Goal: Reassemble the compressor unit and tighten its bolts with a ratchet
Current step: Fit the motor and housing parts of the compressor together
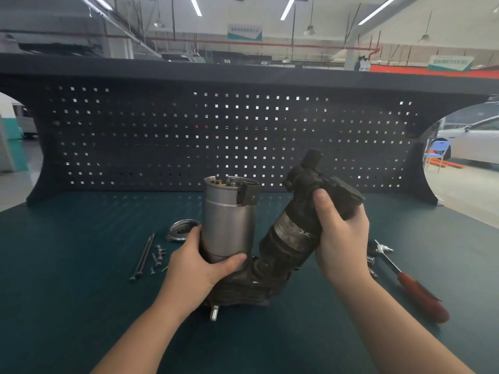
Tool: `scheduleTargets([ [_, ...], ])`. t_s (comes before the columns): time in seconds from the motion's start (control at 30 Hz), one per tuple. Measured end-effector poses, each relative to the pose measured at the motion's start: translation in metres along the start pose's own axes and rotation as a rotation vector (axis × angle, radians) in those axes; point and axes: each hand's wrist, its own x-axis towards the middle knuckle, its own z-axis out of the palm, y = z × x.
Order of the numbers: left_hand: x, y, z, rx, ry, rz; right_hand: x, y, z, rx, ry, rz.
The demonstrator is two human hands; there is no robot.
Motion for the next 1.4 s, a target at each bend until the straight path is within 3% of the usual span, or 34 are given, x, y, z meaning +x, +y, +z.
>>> scheduleTargets([
  [0.23,0.001,0.002,-0.002,-0.054,-0.026,-0.005,0.004,-0.003,0.020,-0.150,-0.158,0.059],
  [0.4,0.000,0.003,-0.002,-0.077,-0.035,-0.009,0.008,-0.007,0.023,-0.148,-0.324,0.276],
  [0.5,0.001,0.002,-0.002,-0.077,-0.020,-0.021,0.005,-0.009,0.020,-0.188,-0.283,0.261],
  [0.73,-0.001,0.003,0.003,-0.055,0.011,-0.010,-0.020,-0.010,0.031,-0.421,-0.133,0.036],
  [0.87,-0.001,0.001,0.002,-0.057,0.024,-0.020,-0.019,-0.010,0.032,-0.403,-0.142,0.039],
  [1.07,0.000,0.001,0.002,-0.049,0.016,-0.017,0.000,-0.004,0.020,-0.197,-0.356,0.236],
  [1.2,0.000,0.003,0.001,-0.043,0.004,0.003,-0.001,0.008,0.017,-0.045,-0.363,0.293],
  [1.4,0.000,0.000,0.003,0.000,0.034,0.007,-0.012,0.008,0.027,-0.136,-0.290,0.133],
])
